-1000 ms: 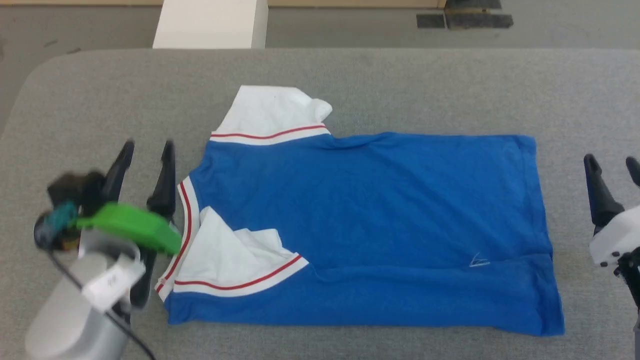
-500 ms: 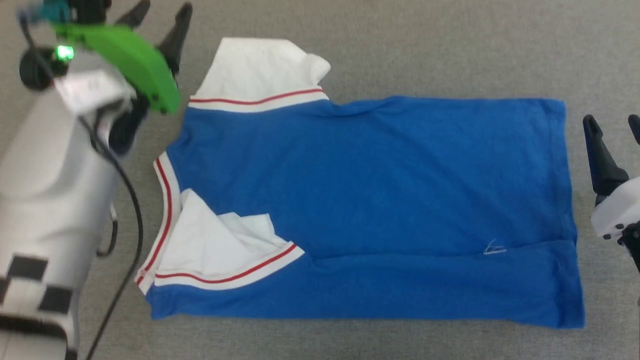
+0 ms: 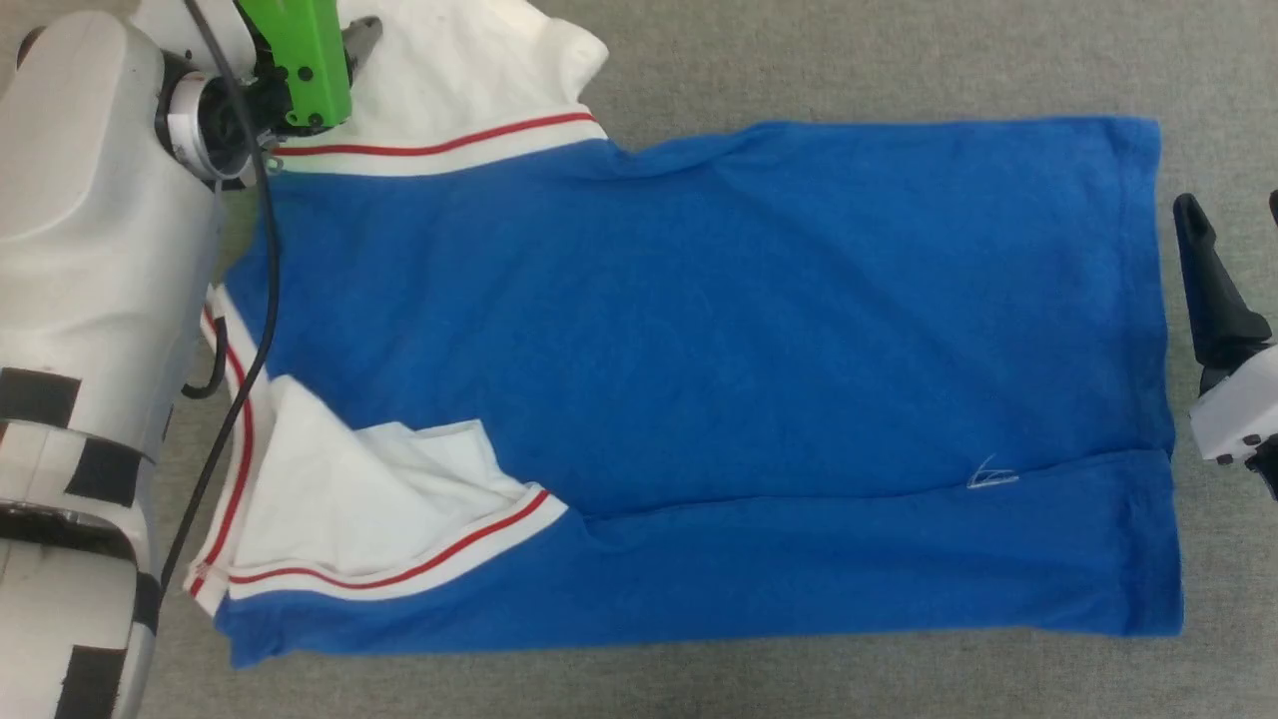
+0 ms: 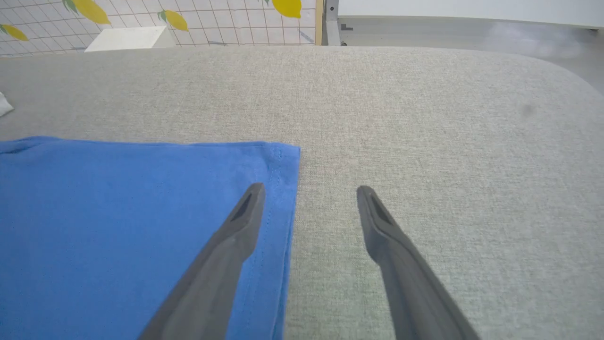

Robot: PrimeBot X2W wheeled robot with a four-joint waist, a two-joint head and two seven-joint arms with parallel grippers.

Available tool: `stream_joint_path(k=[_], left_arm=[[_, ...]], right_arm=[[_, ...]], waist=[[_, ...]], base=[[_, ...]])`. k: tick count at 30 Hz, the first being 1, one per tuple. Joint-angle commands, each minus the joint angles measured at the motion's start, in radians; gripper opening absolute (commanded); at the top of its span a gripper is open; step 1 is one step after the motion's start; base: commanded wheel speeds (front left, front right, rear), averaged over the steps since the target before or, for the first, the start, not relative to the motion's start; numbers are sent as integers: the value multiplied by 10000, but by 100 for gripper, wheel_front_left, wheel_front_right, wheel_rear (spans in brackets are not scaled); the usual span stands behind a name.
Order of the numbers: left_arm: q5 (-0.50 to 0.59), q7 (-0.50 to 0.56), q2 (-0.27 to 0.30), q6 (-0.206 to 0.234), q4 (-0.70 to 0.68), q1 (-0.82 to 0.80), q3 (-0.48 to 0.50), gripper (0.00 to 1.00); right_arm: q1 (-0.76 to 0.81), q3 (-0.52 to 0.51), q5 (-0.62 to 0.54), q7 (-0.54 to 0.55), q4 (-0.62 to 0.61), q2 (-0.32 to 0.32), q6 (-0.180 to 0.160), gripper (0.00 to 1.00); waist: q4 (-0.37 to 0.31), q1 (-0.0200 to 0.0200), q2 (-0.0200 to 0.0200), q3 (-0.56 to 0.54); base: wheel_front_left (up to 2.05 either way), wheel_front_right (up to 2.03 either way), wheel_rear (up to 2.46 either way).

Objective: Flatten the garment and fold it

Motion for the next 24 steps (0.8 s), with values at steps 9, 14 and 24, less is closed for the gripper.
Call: stream_joint_path(k=[9,14,24], left_arm=[[-259,1790,-402,263,438,2,-507,15],[-478,1924,-489,141,180,54,-454,0],[-746,1383,-399,-25,-375,98,-185,0]], right_arm=[[117,-245,-31,2,-220,141,-13,100],[22,-289,-76,13,-195,134,-13,100],[-980,-67,-110,1326,-76,-297,-13,100]], waist=[[-170,-2,-1,495],[-114,-2,-1,477],[-129,-2,-1,48]], base=[[0,0,0],[0,0,0],[0,0,0]])
